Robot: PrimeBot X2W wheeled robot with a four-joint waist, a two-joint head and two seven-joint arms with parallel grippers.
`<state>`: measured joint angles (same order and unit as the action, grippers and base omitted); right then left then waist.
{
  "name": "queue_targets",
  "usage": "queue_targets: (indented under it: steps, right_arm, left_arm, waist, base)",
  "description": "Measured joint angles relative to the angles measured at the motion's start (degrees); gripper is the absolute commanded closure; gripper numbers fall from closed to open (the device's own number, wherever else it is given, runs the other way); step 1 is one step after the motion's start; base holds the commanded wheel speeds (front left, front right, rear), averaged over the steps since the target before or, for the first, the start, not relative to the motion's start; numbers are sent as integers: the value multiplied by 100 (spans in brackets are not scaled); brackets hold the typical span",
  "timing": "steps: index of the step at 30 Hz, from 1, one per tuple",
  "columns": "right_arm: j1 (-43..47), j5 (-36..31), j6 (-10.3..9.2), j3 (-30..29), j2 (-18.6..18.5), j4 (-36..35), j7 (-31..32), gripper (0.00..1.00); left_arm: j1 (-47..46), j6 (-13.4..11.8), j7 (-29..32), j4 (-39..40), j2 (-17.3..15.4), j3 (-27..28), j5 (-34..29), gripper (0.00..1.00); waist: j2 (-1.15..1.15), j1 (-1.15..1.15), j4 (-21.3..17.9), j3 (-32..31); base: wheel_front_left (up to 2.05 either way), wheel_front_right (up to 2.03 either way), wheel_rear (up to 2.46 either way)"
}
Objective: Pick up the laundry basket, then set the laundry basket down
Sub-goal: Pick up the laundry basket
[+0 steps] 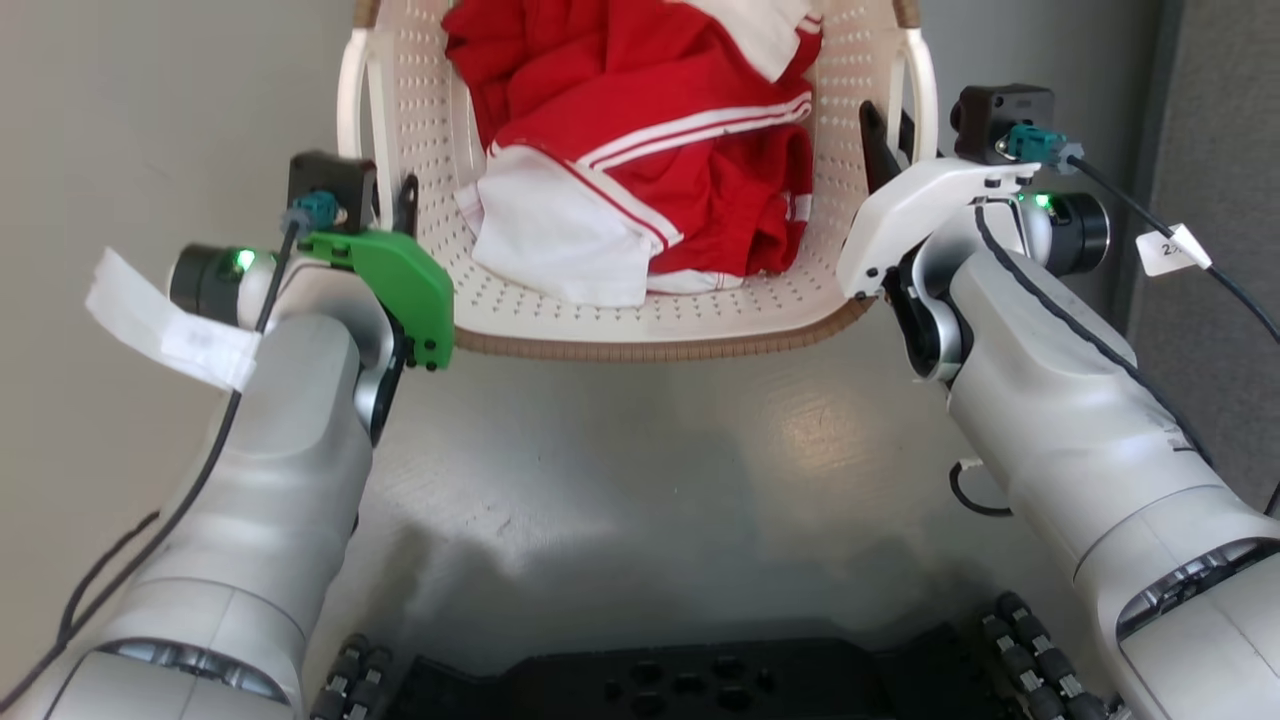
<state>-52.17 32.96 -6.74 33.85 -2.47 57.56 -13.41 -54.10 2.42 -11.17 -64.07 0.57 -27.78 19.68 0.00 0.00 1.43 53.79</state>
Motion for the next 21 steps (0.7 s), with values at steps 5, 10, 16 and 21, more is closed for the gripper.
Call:
queue_targets:
  steps: [5,10,16,21]
  right_arm:
    - [92,153,0,94,19,93,0,100]
    - [214,257,1,210,36,180,0,100]
    - [517,459,37,398,69,275,37,100]
    - [788,639,138,588,90,387,296,100]
  left_arm:
    - [155,0,-7,-27,5,-38,110,100]
    - [368,0,-55,-75,14,-87,263,100]
    - [688,0,-48,-214,31,-197,435,100]
    - [992,10,112,-344,63,-281,517,100]
  waist:
    - [0,0,-26,-253]
    - [0,0,-48,-556]
    - [0,0,-72,-979]
    - [0,0,-89,-1363]
  base:
    - [0,0,0]
    - [0,0,0]
    - [0,0,0]
    - [0,0,0]
